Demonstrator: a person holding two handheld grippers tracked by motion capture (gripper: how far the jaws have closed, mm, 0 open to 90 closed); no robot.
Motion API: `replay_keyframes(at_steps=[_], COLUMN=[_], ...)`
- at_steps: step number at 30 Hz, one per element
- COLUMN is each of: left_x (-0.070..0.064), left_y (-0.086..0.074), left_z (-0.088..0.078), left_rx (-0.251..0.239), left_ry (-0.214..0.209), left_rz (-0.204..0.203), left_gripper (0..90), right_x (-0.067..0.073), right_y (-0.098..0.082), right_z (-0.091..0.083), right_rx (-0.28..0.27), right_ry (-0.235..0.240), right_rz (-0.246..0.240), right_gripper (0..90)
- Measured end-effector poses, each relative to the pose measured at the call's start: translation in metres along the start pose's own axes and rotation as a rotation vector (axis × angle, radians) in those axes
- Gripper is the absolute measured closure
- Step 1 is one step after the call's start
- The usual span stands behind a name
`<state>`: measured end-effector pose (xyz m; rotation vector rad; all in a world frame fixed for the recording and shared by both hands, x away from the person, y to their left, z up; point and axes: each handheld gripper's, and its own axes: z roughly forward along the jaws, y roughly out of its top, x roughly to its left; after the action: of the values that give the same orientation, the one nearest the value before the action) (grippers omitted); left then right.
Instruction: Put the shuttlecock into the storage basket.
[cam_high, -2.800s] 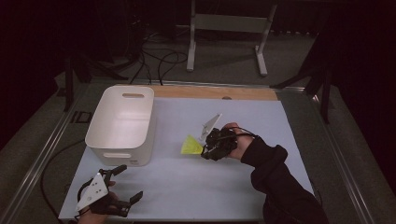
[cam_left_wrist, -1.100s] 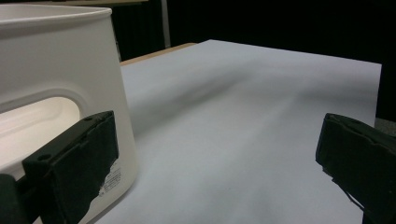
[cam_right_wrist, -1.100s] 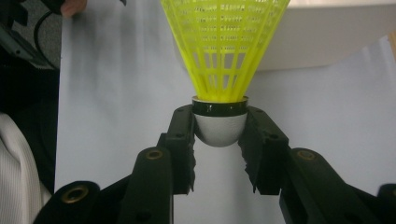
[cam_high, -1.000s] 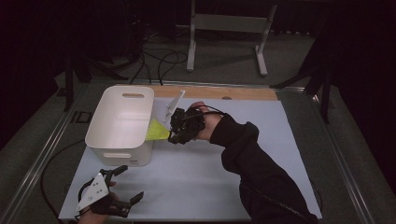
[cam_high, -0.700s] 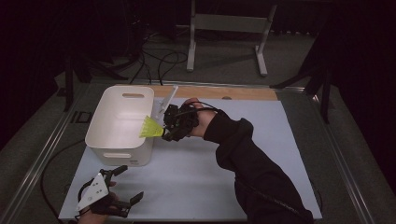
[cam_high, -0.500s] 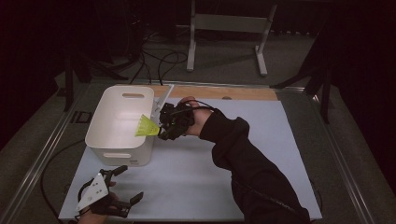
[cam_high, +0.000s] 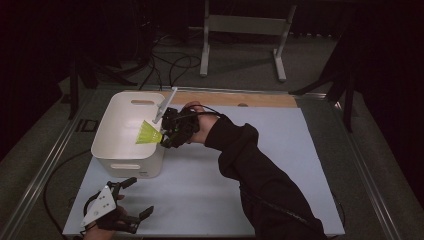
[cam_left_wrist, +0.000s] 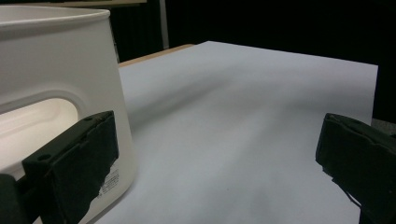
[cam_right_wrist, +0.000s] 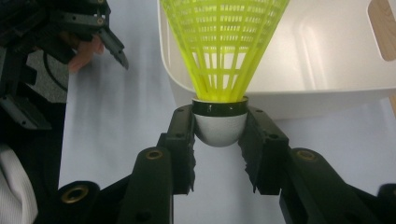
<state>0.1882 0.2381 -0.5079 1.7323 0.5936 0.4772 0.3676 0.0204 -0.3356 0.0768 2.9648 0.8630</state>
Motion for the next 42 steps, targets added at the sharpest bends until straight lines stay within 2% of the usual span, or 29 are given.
replay_keyframes(at_steps=[22, 26, 34, 42], left_x=[0.000, 0.001, 0.000, 0.000], left_y=[0.000, 0.000, 0.000, 0.000], left_z=[-0.001, -0.001, 0.000, 0.000], left_rx=[-0.010, -0.010, -0.010, -0.009], left_ry=[-0.011, -0.013, -0.015, -0.016], left_rz=[-0.006, -0.003, -0.005, -0.003], left_gripper=[0.0, 0.0, 0.0, 0.0], right_x=[-0.002, -0.004, -0.009, -0.012], right_y=[0.034, 0.037, 0.040, 0.042], right_z=[0.025, 0.031, 0.040, 0.054], right_rx=[0.022, 0.036, 0.046, 0.101], right_ry=[0.010, -0.003, 0.002, -0.004], right_rz=[-0.014, -0.008, 0.028, 0.056], right_gripper=[65.5, 65.5, 65.5, 65.5])
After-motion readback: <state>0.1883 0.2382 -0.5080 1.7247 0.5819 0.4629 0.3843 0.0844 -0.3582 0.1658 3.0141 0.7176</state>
